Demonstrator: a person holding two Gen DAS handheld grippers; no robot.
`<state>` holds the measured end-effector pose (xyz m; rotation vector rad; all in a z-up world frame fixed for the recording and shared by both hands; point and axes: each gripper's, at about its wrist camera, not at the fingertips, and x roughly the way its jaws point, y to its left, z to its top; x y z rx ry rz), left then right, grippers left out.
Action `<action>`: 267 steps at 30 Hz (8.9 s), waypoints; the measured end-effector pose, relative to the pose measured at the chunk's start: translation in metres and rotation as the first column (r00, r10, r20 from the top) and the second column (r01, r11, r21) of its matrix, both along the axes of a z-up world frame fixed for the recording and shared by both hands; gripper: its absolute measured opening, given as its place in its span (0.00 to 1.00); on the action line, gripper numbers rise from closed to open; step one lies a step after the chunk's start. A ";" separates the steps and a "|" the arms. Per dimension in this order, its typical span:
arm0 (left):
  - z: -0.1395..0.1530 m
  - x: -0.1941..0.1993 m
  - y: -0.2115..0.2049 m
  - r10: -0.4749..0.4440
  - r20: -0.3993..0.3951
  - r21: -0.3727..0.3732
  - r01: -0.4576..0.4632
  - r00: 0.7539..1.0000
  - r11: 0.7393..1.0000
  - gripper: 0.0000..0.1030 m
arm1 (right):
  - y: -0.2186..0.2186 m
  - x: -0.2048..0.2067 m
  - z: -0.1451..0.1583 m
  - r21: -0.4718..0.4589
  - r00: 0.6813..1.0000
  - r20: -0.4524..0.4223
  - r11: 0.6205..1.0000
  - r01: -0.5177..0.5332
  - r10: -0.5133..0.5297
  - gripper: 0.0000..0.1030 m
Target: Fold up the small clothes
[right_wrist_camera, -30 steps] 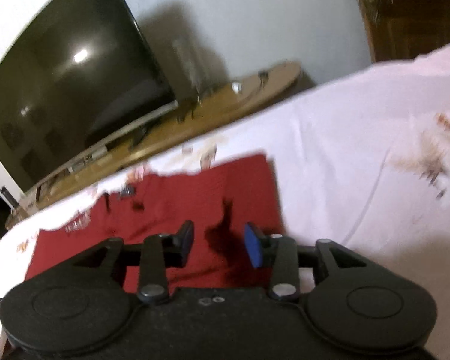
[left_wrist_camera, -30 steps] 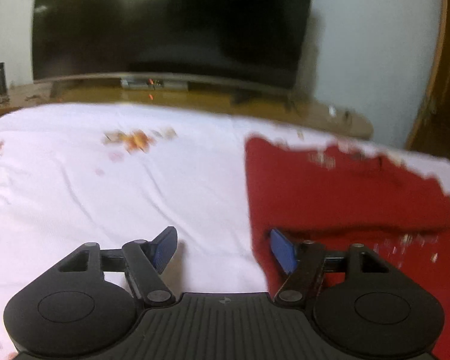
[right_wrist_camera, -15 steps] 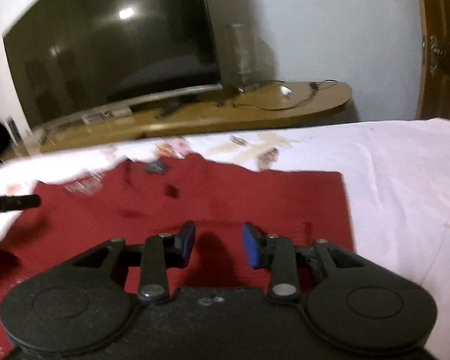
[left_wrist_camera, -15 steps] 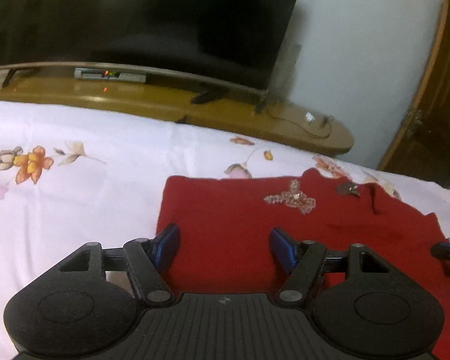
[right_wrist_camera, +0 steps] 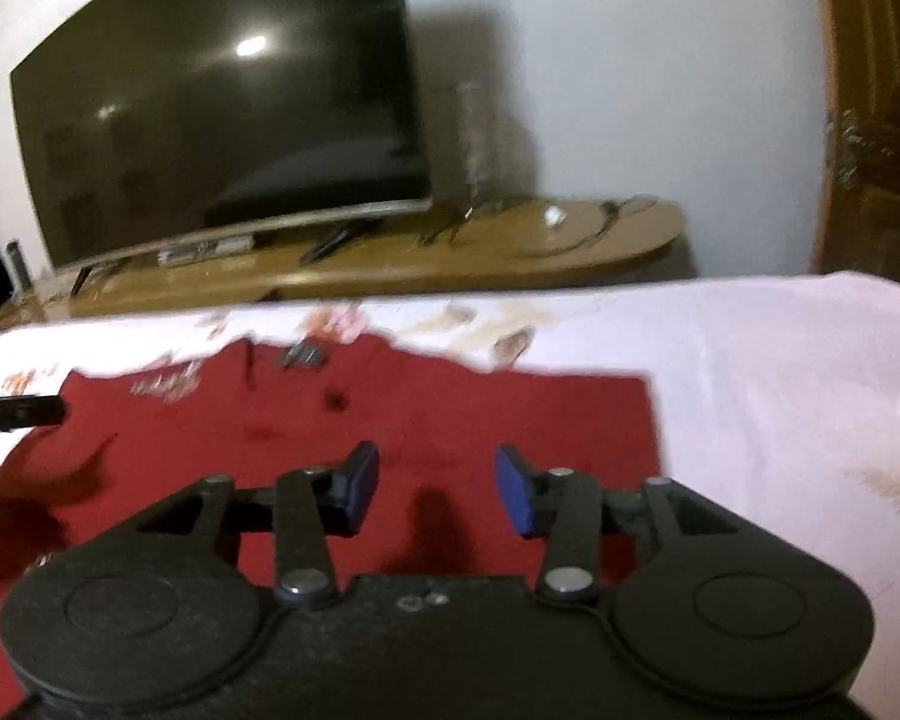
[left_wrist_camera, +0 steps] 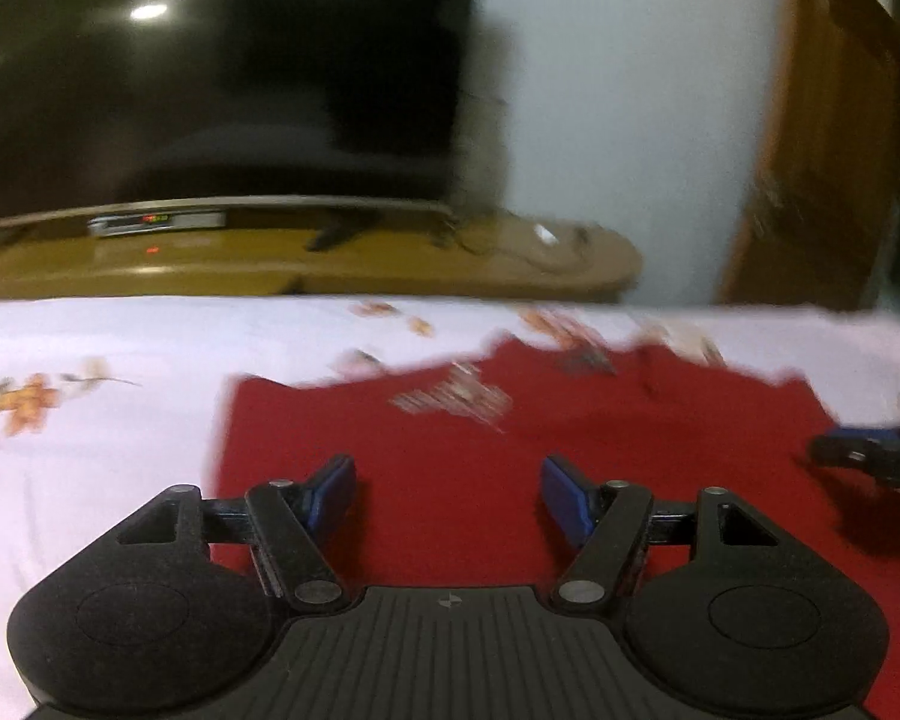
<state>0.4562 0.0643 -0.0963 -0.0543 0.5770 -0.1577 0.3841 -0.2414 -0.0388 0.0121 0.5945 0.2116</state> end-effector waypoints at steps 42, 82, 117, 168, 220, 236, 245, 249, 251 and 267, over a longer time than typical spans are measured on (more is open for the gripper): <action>-0.010 -0.188 0.058 0.242 -0.159 -0.072 -0.256 0.957 0.964 0.90 | -0.122 -0.132 -0.016 0.199 0.985 -0.142 0.972 0.121 -0.094 0.58; -0.071 -0.329 0.086 -0.019 -0.266 -0.703 -0.180 0.964 0.688 0.03 | -0.091 -0.318 -0.002 0.557 0.971 -0.238 0.823 0.109 0.033 0.05; 0.059 -0.212 0.092 0.047 0.037 -0.626 -0.013 0.998 0.780 0.03 | -0.078 -0.191 0.085 0.375 0.999 0.014 0.926 -0.042 0.040 0.05; -0.017 0.040 0.082 0.193 0.026 -0.443 -0.161 0.981 0.882 0.97 | -0.098 0.058 -0.011 0.393 1.000 0.016 0.920 0.014 -0.022 0.86; 0.016 0.041 0.046 0.221 0.100 -0.158 -0.203 0.970 0.966 0.49 | -0.048 0.058 0.009 0.041 0.993 0.061 0.994 -0.105 0.102 0.41; -0.022 0.046 0.029 0.057 -0.026 0.068 -0.055 0.998 0.996 0.71 | -0.058 0.079 -0.013 -0.050 0.989 -0.088 0.991 -0.125 0.120 0.31; 0.017 0.001 -0.030 -0.044 0.079 0.006 0.044 0.996 0.999 0.71 | -0.005 0.021 0.023 0.023 0.968 0.021 0.968 -0.251 0.250 0.48; 0.005 0.004 -0.067 -0.068 0.002 0.030 0.068 0.998 0.997 0.71 | 0.047 0.002 0.002 -0.026 0.939 -0.025 0.939 -0.343 0.343 0.47; -0.014 0.008 -0.066 -0.046 -0.062 0.067 0.050 0.997 0.996 0.71 | 0.062 0.000 -0.010 -0.055 0.934 -0.059 0.933 -0.355 0.352 0.49; 0.013 -0.041 -0.027 0.014 0.016 0.031 -0.015 1.000 0.999 0.71 | -0.005 -0.029 0.017 -0.026 0.986 -0.013 0.985 -0.169 0.169 0.46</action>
